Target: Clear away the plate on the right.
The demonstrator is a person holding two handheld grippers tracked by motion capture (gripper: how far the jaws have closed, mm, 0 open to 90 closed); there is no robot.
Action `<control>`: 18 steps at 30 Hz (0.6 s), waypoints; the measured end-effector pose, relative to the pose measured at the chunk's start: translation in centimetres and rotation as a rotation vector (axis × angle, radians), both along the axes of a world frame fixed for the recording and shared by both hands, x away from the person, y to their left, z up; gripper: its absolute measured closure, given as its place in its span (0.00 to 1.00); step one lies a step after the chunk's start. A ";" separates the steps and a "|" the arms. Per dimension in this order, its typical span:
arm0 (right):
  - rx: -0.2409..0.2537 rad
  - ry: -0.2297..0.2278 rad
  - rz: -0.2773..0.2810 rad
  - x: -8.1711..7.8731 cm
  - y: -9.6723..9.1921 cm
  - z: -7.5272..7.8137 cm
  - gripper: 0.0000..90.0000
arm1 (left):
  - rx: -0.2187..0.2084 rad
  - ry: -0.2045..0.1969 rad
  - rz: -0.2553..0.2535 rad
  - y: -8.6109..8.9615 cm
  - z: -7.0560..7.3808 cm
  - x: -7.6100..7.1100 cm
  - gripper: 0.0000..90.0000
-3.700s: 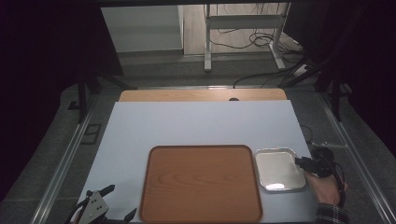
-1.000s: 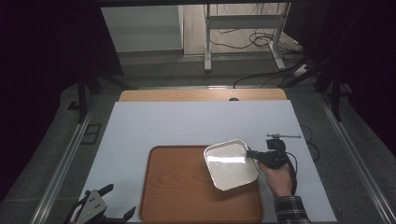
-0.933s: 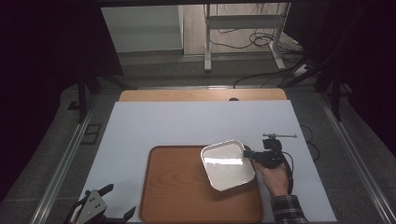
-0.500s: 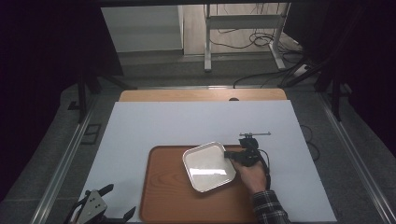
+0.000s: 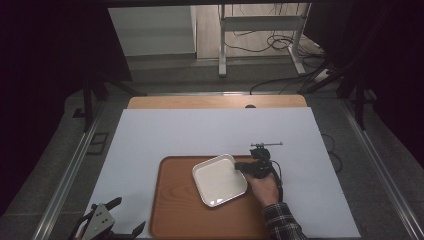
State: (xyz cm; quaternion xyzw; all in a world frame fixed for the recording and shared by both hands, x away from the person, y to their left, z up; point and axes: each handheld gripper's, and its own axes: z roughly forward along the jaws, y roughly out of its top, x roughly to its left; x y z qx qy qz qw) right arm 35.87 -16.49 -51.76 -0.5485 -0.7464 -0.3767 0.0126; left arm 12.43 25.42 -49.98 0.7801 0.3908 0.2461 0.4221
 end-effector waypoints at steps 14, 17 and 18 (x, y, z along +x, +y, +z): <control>-0.050 -0.226 0.214 -3.0 -0.9 3.6 0.89 | 0.013 0.001 -0.004 -0.1 0.0 0.0 0.00; -0.036 -0.233 0.264 -3.9 -0.8 3.9 0.98 | 0.013 0.002 -0.003 -0.1 0.0 0.0 0.00; -0.036 -0.234 0.280 -4.3 -0.7 4.0 0.99 | 0.013 0.002 -0.003 -0.1 0.0 0.0 0.00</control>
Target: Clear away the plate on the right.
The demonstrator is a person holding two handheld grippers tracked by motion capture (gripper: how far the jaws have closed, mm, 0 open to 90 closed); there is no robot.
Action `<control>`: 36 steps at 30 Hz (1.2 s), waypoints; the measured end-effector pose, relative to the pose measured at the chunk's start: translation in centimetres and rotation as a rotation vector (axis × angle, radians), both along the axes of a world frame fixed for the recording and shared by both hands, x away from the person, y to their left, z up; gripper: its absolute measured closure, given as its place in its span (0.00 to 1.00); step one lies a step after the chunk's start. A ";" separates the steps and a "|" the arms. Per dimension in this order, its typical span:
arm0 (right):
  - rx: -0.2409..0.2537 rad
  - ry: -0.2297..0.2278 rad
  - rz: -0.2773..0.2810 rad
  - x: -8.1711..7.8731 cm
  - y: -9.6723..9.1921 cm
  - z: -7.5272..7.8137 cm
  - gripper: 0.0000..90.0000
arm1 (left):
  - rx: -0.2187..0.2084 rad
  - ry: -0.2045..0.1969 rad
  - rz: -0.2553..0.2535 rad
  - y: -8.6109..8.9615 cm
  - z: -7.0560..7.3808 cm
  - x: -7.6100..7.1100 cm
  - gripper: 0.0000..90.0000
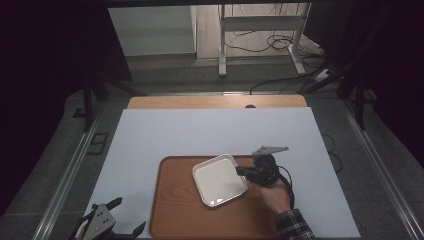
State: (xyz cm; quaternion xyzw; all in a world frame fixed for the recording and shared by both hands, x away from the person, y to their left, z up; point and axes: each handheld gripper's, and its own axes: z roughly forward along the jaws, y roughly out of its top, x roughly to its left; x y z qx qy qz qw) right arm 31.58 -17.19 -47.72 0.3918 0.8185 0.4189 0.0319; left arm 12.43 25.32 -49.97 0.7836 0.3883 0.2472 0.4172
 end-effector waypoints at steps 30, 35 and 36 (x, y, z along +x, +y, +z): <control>-0.151 0.073 0.206 -6.9 4.1 -3.1 0.99 | 0.019 0.000 -0.007 -0.2 0.0 0.0 0.01; -0.165 0.063 0.213 -6.6 4.5 -3.5 0.99 | 0.021 -0.001 -0.008 -0.2 0.0 0.0 0.01; -0.164 0.063 0.211 -6.6 4.6 -3.4 0.99 | 0.022 0.000 -0.008 -0.2 0.0 0.0 0.01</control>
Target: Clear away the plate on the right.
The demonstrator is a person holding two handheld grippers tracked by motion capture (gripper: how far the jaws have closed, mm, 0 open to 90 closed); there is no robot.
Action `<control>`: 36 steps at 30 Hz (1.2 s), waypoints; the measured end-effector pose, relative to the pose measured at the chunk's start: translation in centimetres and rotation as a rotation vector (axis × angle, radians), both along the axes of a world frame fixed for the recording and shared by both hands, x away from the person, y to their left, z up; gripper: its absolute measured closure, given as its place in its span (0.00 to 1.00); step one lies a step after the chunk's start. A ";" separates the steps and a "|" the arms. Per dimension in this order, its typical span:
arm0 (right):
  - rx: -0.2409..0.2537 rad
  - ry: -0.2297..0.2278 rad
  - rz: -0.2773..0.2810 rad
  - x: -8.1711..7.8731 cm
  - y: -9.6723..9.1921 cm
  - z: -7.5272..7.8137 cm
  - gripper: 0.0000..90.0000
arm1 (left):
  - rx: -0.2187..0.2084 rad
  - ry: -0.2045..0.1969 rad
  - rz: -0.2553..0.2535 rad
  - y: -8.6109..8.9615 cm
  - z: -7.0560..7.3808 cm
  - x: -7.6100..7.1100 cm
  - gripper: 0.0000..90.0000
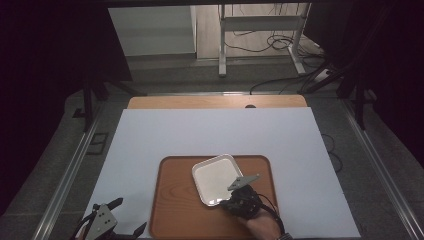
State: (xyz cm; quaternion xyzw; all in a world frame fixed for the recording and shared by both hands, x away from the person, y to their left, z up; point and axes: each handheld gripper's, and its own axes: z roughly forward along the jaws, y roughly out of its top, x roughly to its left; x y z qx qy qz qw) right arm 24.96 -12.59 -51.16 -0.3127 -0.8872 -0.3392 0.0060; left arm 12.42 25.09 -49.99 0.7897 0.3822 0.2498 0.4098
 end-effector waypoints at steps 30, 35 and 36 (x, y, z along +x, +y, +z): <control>0.012 -0.047 0.018 0.8 2.4 0.0 0.95 | 0.003 0.000 -0.001 0.0 0.0 0.0 0.01; 0.031 -0.048 0.011 0.6 2.1 0.4 0.93 | 0.000 0.000 -0.002 0.0 0.0 0.0 0.01; 0.034 -0.050 0.009 0.6 2.0 0.4 0.92 | 0.000 0.000 -0.002 0.0 0.0 0.0 0.01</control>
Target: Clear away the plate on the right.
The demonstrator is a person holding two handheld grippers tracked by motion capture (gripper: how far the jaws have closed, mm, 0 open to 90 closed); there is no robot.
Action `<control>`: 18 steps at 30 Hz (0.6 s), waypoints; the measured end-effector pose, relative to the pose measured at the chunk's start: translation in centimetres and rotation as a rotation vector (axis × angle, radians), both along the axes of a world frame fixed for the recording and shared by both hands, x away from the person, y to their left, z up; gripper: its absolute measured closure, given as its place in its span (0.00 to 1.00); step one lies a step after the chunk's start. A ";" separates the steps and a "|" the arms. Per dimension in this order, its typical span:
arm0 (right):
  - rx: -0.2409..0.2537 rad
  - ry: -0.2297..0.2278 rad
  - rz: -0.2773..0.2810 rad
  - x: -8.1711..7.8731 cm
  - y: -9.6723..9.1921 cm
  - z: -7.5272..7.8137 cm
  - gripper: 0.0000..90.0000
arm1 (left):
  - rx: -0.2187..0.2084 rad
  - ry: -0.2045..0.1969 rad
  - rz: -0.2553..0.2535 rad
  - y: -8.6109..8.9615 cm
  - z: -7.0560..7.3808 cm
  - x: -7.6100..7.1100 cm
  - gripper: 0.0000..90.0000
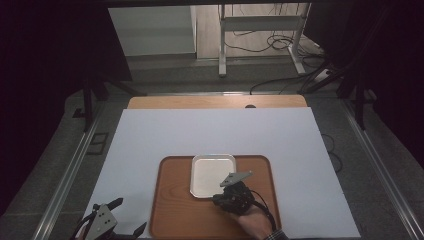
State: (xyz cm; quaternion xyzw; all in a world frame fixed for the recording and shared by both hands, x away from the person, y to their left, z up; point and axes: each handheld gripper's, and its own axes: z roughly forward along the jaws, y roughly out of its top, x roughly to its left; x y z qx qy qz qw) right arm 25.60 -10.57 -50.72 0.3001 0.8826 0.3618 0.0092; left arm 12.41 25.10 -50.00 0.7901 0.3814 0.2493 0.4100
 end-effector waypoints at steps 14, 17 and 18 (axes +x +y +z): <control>0.029 -0.015 -0.034 0.2 -1.1 0.9 0.81 | 0.002 0.000 -0.002 0.0 0.0 0.0 0.01; 0.031 -0.018 -0.041 0.2 -1.3 1.0 0.79 | 0.002 0.000 -0.003 0.0 0.0 0.0 0.01; 0.030 -0.019 -0.043 0.2 -1.3 1.1 0.78 | 0.003 0.000 -0.003 0.0 0.0 0.0 0.01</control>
